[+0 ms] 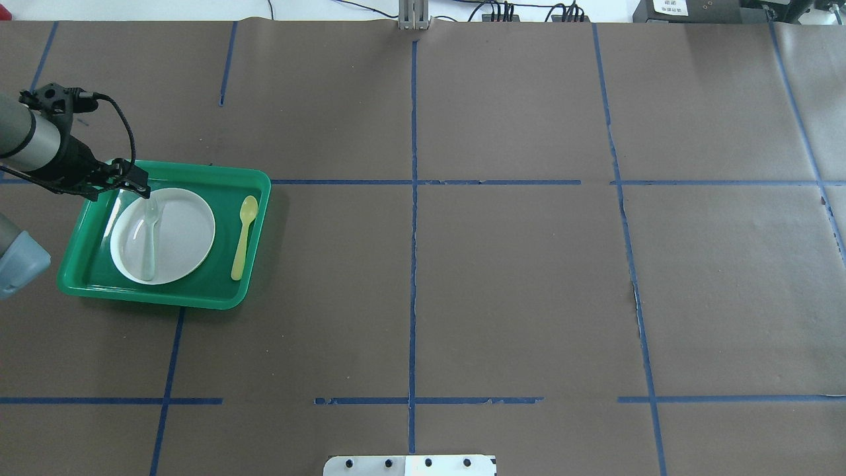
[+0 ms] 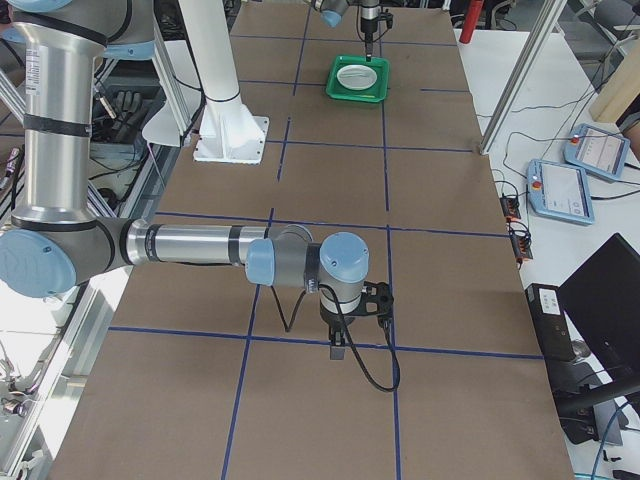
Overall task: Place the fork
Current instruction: 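Move the left gripper over the white fork on the plate and lower, then close the left gripper on the white fork's handle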
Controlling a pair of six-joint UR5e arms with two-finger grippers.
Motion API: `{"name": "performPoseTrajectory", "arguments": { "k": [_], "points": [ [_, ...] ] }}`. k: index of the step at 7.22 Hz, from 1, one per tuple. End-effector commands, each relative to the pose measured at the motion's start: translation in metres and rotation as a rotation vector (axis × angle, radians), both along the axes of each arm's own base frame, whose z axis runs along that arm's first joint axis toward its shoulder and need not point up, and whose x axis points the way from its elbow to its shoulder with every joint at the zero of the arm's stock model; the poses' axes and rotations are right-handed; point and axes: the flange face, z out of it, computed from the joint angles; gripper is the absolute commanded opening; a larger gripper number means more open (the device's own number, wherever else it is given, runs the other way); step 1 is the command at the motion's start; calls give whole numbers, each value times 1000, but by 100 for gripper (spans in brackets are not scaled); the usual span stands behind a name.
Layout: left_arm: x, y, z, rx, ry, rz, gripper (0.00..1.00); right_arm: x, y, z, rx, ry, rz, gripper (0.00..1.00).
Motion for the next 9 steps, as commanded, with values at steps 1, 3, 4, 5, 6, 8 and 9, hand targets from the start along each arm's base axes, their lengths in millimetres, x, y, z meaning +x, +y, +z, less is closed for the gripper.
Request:
{"name": "performPoseTrajectory", "arguments": {
  "k": [1,3,4,5,6,8,9],
  "points": [
    [24,8,7,-44,6,-24,100,0,0,0,-1,0,0,100],
    [47,22,11,-85,2,-12,100,0,0,0,1,0,0,100],
    [55,27,11,-95,2,-5,100,0,0,0,1,0,0,100],
    [57,29,13,-98,-2,-2,98,0,0,0,1,0,0,100],
    [56,30,17,-100,-8,-3,92,0,0,0,-1,0,0,100],
    [56,28,25,-102,-24,-8,81,0,0,0,1,0,0,100],
    [57,28,29,-107,-29,-7,76,0,0,0,1,0,0,100]
  ]
}}
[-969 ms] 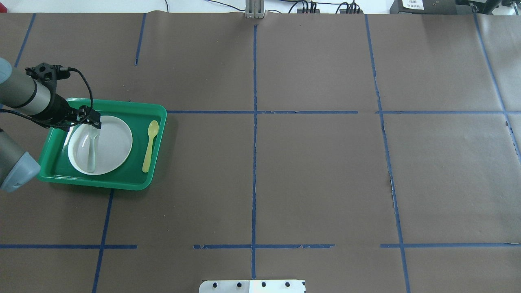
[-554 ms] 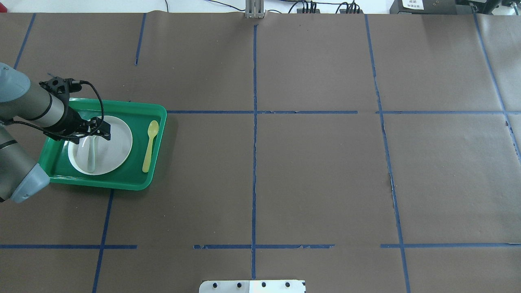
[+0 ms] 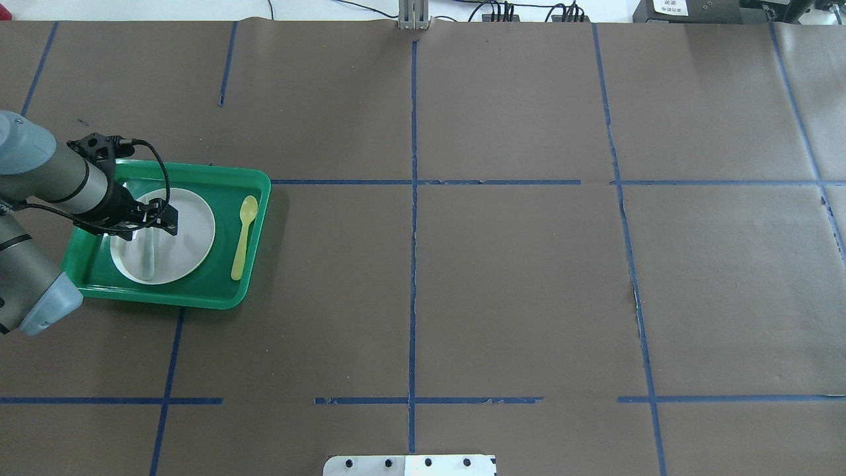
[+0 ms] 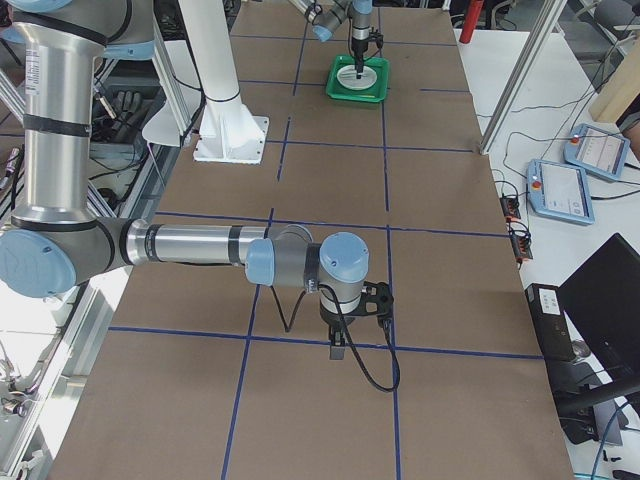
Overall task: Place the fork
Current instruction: 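Close the left gripper on the white fork's handle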
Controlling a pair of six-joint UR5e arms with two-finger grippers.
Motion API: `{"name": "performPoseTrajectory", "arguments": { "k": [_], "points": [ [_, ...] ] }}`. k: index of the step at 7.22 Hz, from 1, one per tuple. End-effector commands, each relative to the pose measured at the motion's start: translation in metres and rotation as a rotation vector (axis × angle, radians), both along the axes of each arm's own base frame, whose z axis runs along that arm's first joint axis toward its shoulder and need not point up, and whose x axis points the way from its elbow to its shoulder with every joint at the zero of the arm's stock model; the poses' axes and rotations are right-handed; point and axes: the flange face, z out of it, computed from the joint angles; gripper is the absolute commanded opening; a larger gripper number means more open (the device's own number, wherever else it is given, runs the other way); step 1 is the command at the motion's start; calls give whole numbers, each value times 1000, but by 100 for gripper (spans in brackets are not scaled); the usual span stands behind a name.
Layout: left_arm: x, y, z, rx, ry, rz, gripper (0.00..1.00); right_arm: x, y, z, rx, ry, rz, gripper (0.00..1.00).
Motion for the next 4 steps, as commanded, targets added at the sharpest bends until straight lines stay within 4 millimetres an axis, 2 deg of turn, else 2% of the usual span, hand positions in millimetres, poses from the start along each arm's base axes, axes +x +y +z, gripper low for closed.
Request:
{"name": "performPoseTrajectory", "arguments": {
  "k": [1,2,4],
  "points": [
    [0,0,5,-5,-7,1,70,0,0,0,0,0,0,100],
    [1,0,6,-6,-8,2,61,0,0,1,-1,0,0,100],
    [0,0,6,-6,-7,0,27,0,0,0,0,0,0,100]
  ]
}}
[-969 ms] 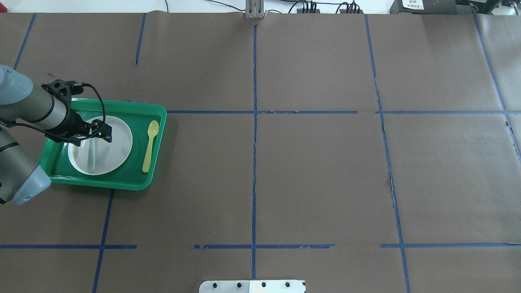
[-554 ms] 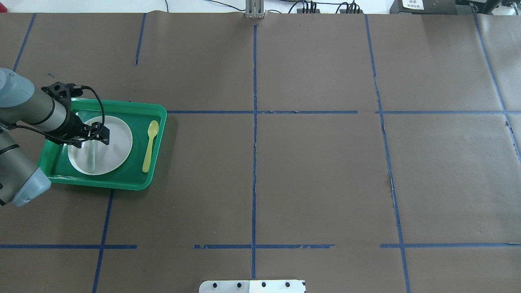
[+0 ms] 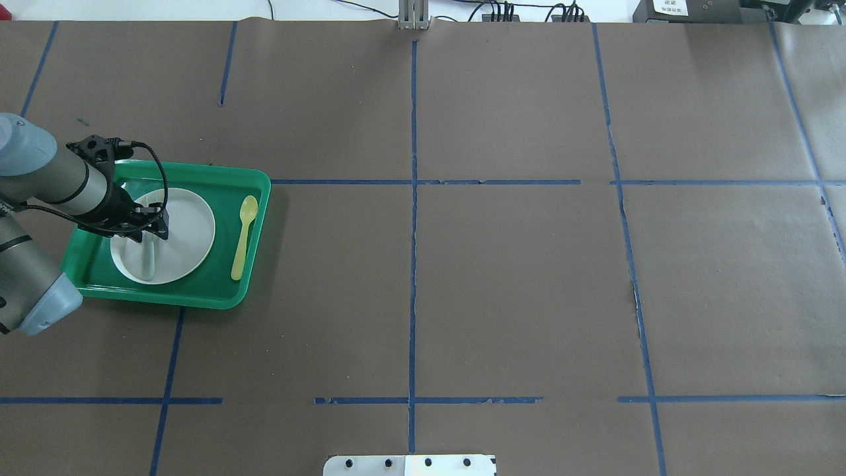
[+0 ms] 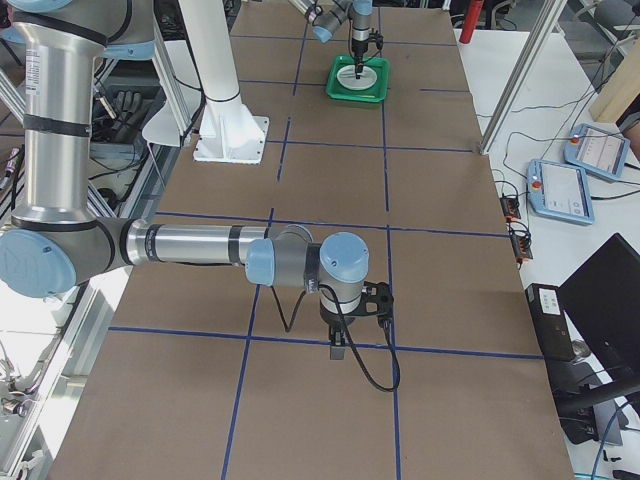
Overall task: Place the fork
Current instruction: 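Close the left gripper on the white fork's handle, then carry the fork off the plate to the tray edge nearest the left arm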
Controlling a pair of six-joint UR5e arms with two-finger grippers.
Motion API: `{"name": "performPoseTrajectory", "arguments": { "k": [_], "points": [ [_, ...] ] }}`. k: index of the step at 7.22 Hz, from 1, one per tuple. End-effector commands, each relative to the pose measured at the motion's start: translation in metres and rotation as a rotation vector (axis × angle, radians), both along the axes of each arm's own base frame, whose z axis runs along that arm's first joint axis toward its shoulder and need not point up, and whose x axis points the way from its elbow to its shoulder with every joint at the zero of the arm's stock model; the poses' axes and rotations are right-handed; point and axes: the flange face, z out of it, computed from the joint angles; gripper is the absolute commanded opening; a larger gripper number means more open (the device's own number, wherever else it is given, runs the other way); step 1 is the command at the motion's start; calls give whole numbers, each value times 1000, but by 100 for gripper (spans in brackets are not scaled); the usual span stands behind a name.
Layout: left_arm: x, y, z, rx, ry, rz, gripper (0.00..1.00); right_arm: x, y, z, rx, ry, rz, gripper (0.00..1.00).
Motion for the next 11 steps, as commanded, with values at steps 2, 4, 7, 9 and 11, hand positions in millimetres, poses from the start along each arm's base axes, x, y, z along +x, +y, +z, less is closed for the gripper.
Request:
{"name": "performPoseTrajectory", "arguments": {
  "k": [2,4,7,9,11],
  "points": [
    [-1,1,-4,2,6,-2,0,0,0,0,0,0,0,100],
    [-8,4,-22,27,35,1,0,0,0,0,0,0,0,100],
    [-31,23,-31,143,34,73,0,0,0,0,0,0,0,100],
    [-53,15,-7,185,3,99,0,0,0,0,0,0,0,100],
    [-69,5,12,202,-23,109,0,0,0,1,-1,0,0,100]
  ]
}}
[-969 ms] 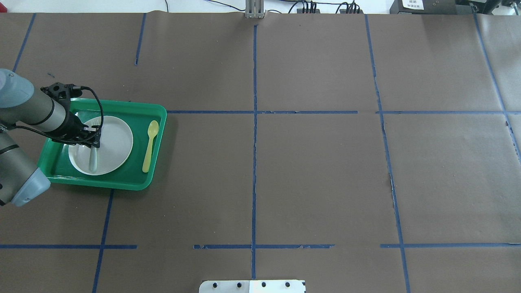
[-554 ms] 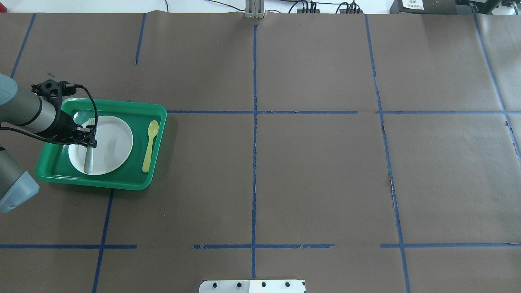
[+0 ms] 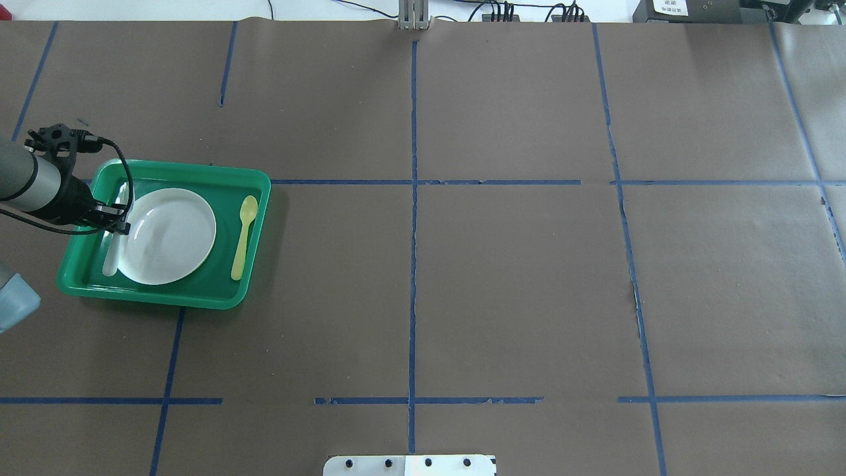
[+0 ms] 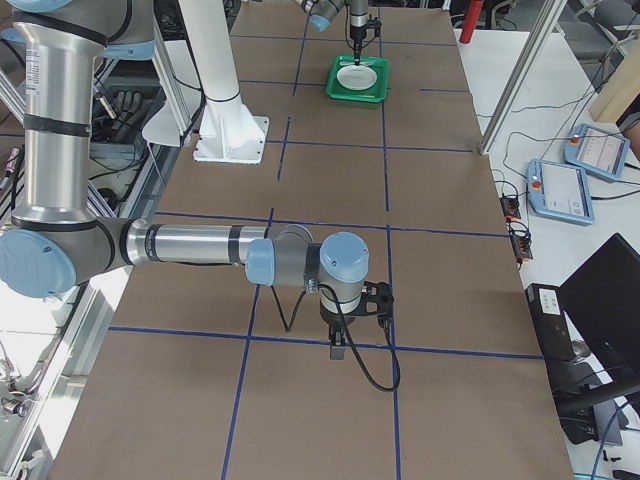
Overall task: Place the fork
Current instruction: 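Carry the fork off the plate to the tray edge nearest the left arm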
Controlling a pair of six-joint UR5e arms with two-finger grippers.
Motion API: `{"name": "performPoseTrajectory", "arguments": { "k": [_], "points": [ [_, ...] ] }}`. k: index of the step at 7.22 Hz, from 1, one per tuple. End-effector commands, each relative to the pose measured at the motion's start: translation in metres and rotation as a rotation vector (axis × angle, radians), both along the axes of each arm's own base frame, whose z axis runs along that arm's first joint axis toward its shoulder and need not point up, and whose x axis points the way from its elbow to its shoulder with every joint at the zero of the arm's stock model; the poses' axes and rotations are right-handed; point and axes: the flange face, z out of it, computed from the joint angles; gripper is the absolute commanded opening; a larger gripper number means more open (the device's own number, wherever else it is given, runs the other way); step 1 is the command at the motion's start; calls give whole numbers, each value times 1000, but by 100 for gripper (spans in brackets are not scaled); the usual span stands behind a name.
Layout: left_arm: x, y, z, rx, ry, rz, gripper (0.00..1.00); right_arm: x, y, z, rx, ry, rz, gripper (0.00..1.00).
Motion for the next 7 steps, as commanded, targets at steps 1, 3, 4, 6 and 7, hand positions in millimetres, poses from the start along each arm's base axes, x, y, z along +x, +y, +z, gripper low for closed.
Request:
{"name": "performPoseTrajectory", "arguments": {
  "k": [1,3,4,6,7],
  "points": [
    [-14,-8,17,13,-23,7,0,0,0,0,0,0,0,100],
    [-22,-13,23,17,-30,2,0,0,0,0,0,0,0,100],
    [-26,-15,29,19,-38,6,0,0,0,0,0,0,0,100],
    [-26,-16,30,17,-39,7,0,0,0,0,0,0,0,100],
    [-26,-16,32,26,-42,17,99,0,0,0,0,0,0,100]
  ]
}}
